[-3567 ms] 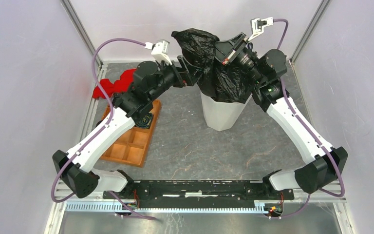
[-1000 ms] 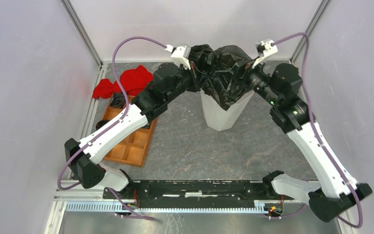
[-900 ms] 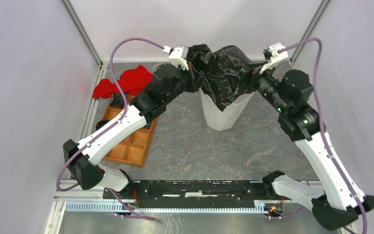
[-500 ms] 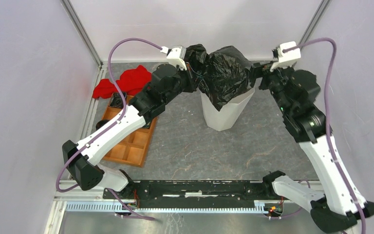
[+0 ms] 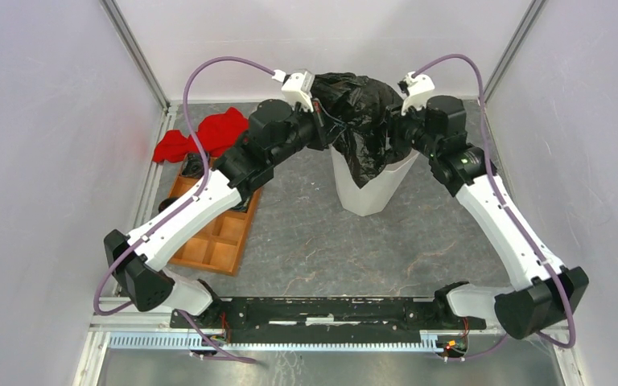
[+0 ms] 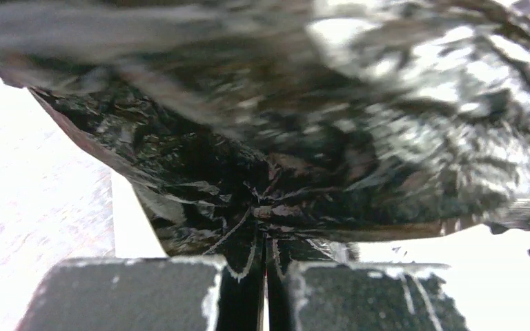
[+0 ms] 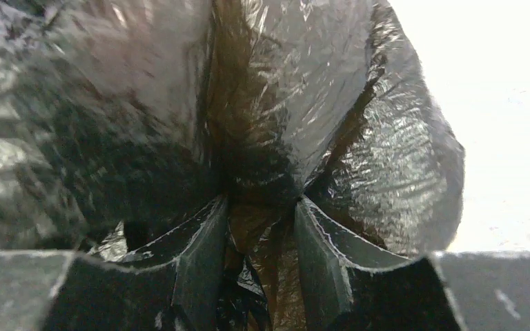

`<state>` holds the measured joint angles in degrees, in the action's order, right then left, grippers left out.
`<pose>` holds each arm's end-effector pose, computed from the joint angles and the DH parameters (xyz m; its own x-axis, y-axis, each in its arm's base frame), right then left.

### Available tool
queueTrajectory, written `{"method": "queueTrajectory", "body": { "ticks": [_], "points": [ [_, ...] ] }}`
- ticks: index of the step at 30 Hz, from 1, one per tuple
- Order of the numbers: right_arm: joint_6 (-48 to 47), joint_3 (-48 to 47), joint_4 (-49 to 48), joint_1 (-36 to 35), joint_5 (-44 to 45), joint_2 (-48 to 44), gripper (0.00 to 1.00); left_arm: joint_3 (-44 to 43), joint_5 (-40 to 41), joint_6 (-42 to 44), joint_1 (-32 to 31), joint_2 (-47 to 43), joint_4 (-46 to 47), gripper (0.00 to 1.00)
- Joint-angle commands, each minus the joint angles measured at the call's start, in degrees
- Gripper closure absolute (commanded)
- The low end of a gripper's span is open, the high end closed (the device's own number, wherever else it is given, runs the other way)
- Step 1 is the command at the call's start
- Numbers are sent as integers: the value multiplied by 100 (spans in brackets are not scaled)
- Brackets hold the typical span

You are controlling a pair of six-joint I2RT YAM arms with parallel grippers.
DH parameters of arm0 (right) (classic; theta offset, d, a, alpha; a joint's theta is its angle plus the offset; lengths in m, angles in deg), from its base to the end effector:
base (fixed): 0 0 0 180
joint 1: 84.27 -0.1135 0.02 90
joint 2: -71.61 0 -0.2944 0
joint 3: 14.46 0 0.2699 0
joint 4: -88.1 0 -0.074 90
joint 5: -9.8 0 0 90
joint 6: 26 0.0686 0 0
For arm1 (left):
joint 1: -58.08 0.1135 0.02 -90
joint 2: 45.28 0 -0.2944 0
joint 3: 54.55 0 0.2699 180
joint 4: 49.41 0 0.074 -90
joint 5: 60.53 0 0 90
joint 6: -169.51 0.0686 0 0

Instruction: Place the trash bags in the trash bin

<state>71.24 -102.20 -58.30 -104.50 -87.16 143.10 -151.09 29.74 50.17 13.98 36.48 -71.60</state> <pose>0.2986 0.1189 0.4258 -0.3345 0.0100 -0.9423 -0.4129 0.8973 0.1561 0.2732 -0.2643 0.4553 -0.4201 -0.2752 -0.8647 0.5583 0.6728 -0.4854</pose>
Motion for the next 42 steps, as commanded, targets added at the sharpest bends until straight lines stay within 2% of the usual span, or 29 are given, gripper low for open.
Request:
{"method": "queueTrajectory", "body": {
  "ticks": [1,8,16,22,25,28,30,32,42],
  "points": [
    [219,-275,245,13,-237,453,55,-477,-480,-361,15,195,388,98],
    [-59,-660,913,-83,-338,1174,55,-788,-334,-736,50,592,190,98],
    [-393,-1035,1670,-345,184,1825,54,-916,-389,-1000,145,1023,146,98],
    [-492,-1011,1698,-348,239,1702,48,-724,-526,-1144,174,1151,321,98],
    [-504,-1338,1902,-342,331,1656,47,-597,-548,-1151,178,1192,403,98],
    [-509,-1574,1996,-346,427,1518,41,-555,-533,-1034,181,1266,364,98],
    [-527,-1526,1879,-347,490,1405,31,-458,-516,-970,173,1294,407,98],
    [-580,-1410,1770,-341,554,1372,25,-342,-493,-960,173,1307,443,98],
    [-681,-1519,1887,-335,794,993,14,134,-495,-1017,173,1279,707,98]
  ]
}}
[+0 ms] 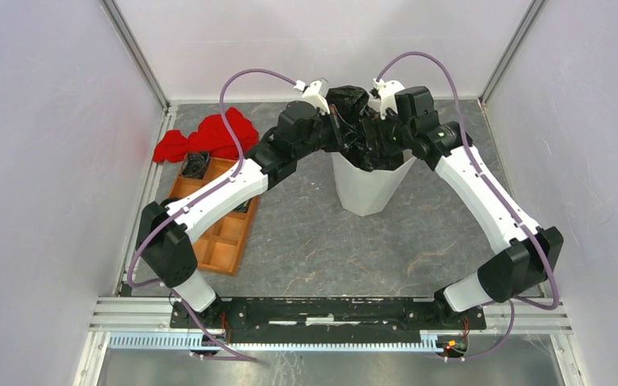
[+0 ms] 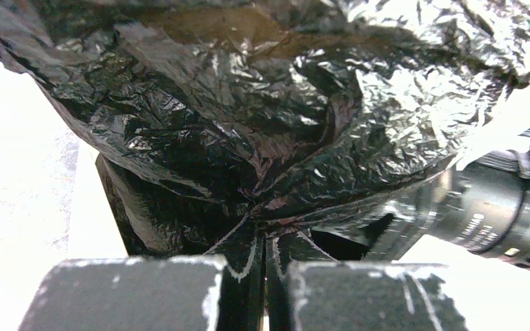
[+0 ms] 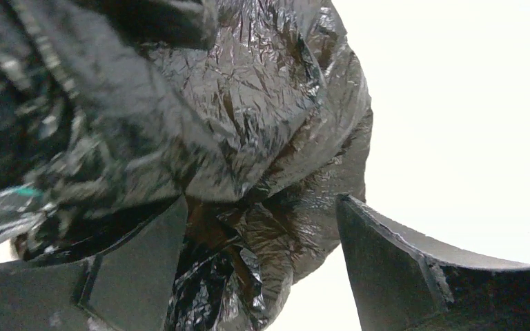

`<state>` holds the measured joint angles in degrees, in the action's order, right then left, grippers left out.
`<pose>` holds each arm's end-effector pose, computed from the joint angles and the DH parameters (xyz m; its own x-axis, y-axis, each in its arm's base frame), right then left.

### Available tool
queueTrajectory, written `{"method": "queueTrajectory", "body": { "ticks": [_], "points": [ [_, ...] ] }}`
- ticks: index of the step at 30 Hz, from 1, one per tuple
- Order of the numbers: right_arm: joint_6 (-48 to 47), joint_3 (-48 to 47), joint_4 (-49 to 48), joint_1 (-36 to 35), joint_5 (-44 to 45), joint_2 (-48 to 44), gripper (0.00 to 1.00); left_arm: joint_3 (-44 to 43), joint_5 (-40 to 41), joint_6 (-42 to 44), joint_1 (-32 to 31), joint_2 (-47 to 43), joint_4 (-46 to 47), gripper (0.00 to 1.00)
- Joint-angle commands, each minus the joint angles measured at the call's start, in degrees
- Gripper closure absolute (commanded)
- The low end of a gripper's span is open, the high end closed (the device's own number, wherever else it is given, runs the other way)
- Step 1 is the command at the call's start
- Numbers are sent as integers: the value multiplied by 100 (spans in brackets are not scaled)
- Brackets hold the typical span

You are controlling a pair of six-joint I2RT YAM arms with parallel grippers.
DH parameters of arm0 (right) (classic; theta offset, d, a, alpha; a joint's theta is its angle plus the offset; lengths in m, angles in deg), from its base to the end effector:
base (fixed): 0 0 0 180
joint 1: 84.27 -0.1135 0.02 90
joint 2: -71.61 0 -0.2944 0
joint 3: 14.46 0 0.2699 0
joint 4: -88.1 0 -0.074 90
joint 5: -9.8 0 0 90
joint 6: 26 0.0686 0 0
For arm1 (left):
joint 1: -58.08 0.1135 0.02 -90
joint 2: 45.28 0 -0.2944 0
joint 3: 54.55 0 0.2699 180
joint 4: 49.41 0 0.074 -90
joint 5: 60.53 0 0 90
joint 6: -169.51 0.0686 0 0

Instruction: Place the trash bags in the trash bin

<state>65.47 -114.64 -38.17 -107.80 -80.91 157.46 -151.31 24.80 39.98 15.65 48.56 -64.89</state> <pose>0.3392 0.1486 0.3834 -0.5922 -0.2299 -0.7723 -0.3929 0.9192 0.0277 0.3271 -0.3065 0.3900 -0.5891 -0.3209 -0.7416 0.4617 0.6194 -0.6349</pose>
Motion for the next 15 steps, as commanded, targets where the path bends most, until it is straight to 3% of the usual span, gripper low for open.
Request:
{"method": "queueTrajectory", "body": {
  "ticks": [1,6,10,15],
  "points": [
    [-99,-291,-116,-3,211,-514,14,156,21,13,7,57,35,98],
    [-44,-502,-104,-5,403,-840,16,152,77,44,7,-63,60,98],
    [41,-784,-175,-10,-121,-935,19,82,227,160,7,-152,-21,98],
    [26,-496,-286,-16,-1577,-1079,48,-66,229,188,7,-178,-41,98]
  ]
}}
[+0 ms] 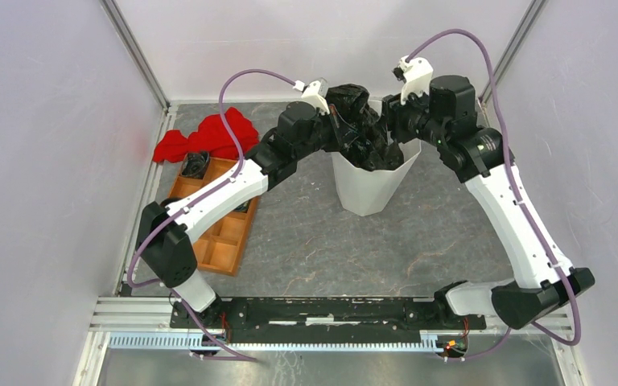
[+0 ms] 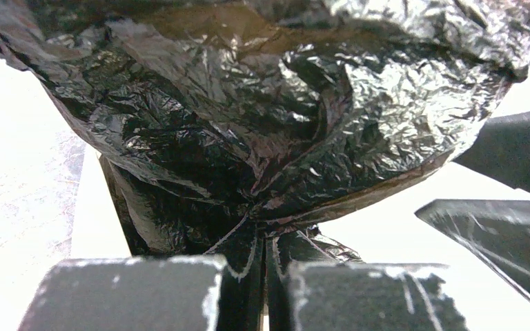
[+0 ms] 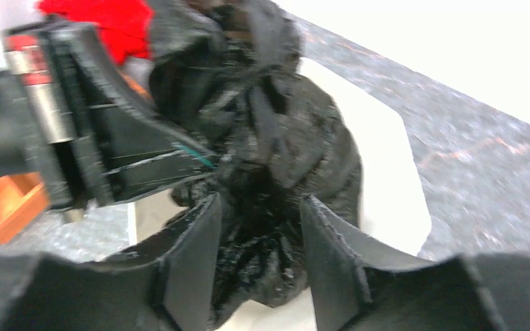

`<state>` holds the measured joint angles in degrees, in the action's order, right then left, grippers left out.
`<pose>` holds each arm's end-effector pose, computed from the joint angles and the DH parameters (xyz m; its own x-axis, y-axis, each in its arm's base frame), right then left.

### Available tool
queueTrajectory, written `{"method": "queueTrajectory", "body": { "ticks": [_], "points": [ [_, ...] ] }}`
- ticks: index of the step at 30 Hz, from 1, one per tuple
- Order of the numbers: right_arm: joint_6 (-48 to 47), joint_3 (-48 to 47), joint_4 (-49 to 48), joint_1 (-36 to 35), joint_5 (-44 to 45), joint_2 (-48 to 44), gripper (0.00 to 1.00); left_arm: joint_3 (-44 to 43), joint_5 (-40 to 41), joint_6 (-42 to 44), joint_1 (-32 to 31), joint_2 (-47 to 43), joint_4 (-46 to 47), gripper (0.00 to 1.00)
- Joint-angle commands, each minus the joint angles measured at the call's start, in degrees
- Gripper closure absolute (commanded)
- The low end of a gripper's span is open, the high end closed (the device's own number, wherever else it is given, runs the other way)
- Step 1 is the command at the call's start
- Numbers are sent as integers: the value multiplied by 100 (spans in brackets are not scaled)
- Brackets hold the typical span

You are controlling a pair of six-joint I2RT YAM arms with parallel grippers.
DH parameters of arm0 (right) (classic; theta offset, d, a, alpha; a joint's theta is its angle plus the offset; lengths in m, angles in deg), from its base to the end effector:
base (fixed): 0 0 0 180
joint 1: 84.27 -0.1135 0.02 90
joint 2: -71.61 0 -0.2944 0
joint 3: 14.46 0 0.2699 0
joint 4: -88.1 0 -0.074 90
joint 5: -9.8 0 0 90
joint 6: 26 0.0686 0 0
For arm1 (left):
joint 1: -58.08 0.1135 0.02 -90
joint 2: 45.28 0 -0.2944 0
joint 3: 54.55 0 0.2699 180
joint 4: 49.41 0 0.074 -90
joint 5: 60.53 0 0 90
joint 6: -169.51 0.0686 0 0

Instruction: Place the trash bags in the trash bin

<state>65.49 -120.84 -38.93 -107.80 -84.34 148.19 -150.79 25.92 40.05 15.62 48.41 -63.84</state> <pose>0.2885 0.1310 0.4780 -0.3726 -0.1339 -0.9183 -0.4495 0.8917 0.0523 0.3276 -0.3056 0.3900 -0.5739 -0.3347 -0.7474 0.4582 0.6252 -0.6318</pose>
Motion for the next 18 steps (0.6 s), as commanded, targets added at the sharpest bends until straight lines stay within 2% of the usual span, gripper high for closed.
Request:
{"method": "queueTrajectory", "body": {
  "ticks": [1,3,8,11,15,18],
  "points": [
    [48,317,-285,-24,-1449,-203,51,-180,40,176,9,-131,-114,98],
    [60,927,-493,-21,-1547,-366,55,-342,-124,167,9,-60,-113,98],
    [14,1810,-762,-27,-955,-448,61,-468,-75,133,18,-98,-125,98],
    [-103,2248,-1263,-13,-426,-326,62,-455,-195,120,18,-78,28,98],
    [-308,1925,-1474,4,-279,290,69,-440,-406,-54,18,50,16,98],
    [-187,1872,-1794,-8,-270,498,70,-263,-428,-135,18,24,97,98]
  ]
}}
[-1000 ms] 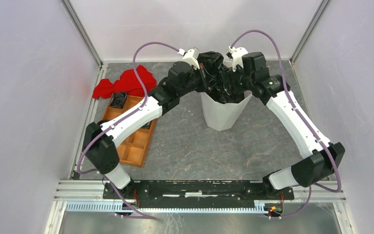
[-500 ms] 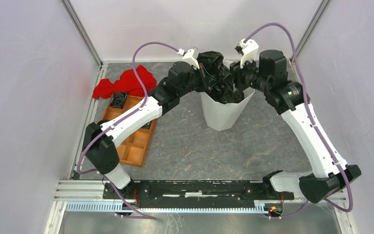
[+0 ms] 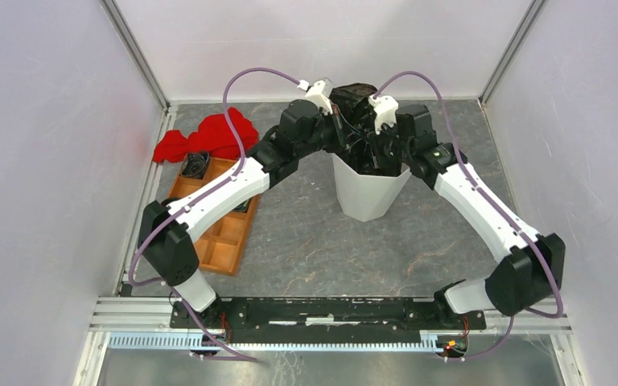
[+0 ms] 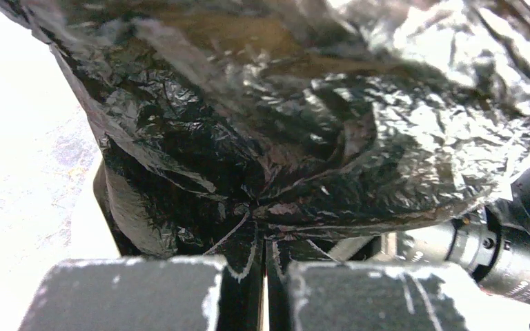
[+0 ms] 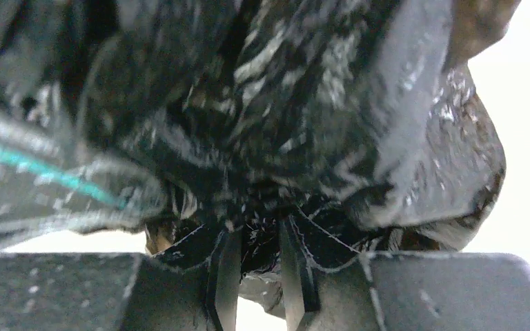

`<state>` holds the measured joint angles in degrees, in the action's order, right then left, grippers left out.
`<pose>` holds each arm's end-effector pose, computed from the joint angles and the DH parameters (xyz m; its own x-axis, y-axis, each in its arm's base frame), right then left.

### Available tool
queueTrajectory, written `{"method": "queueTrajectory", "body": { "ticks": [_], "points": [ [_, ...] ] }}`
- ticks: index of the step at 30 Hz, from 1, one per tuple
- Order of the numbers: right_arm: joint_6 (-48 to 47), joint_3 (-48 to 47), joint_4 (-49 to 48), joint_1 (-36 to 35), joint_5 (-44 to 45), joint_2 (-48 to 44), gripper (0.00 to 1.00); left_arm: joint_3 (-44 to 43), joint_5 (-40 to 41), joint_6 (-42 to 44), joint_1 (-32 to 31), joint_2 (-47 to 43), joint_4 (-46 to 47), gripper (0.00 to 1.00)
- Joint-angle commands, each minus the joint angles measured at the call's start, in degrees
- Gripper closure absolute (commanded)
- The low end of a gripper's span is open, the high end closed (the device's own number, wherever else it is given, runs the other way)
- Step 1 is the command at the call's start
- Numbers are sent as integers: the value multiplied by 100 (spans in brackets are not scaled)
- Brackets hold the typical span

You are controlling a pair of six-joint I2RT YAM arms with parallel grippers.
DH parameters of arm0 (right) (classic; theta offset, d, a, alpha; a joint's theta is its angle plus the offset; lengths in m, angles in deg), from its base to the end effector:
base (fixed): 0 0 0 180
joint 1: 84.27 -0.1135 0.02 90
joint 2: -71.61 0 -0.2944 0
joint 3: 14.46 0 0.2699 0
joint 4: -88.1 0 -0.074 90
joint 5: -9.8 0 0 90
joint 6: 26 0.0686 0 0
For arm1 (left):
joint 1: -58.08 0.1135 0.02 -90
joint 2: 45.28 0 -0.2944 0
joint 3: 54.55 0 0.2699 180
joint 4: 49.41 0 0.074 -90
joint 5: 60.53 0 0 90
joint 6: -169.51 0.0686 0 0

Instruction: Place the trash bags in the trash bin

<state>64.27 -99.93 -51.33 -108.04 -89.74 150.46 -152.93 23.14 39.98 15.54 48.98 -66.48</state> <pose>0.3145 0.1509 0.3544 -0.5136 -0.2211 -0.8291 -0.5209 0.8482 0.0965 0.3262 -0.3096 0.3946 -0.6054 -0.3030 -0.7359 0.4743 0.6052 -0.6394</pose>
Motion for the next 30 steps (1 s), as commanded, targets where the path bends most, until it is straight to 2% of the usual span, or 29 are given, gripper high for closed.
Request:
{"method": "queueTrajectory", "body": {
  "ticks": [1,3,6,14,17,20,23,27,30],
  "points": [
    [-38,-210,-607,24,251,296,70,2,-164,-149,27,-49,377,98],
    [138,-176,-561,28,228,306,66,68,-206,-133,27,-77,381,98],
    [155,-282,8,15,603,160,60,140,-343,-38,27,-136,356,98],
    [51,-73,512,24,1213,-1313,30,516,-729,136,27,-362,584,89],
    [136,-33,401,27,1177,-1603,23,559,-800,228,27,-463,547,74],
    [423,-90,124,28,967,-1637,20,526,-743,375,27,-631,372,52],
    [1151,-42,-409,26,620,-1660,14,622,-523,542,27,-951,125,31],
    [2163,335,-1624,29,236,-1677,13,804,-200,679,27,-1330,-32,18],
    [2522,387,-2033,23,362,-1554,18,854,-107,691,27,-1525,-77,13]
  ]
}}
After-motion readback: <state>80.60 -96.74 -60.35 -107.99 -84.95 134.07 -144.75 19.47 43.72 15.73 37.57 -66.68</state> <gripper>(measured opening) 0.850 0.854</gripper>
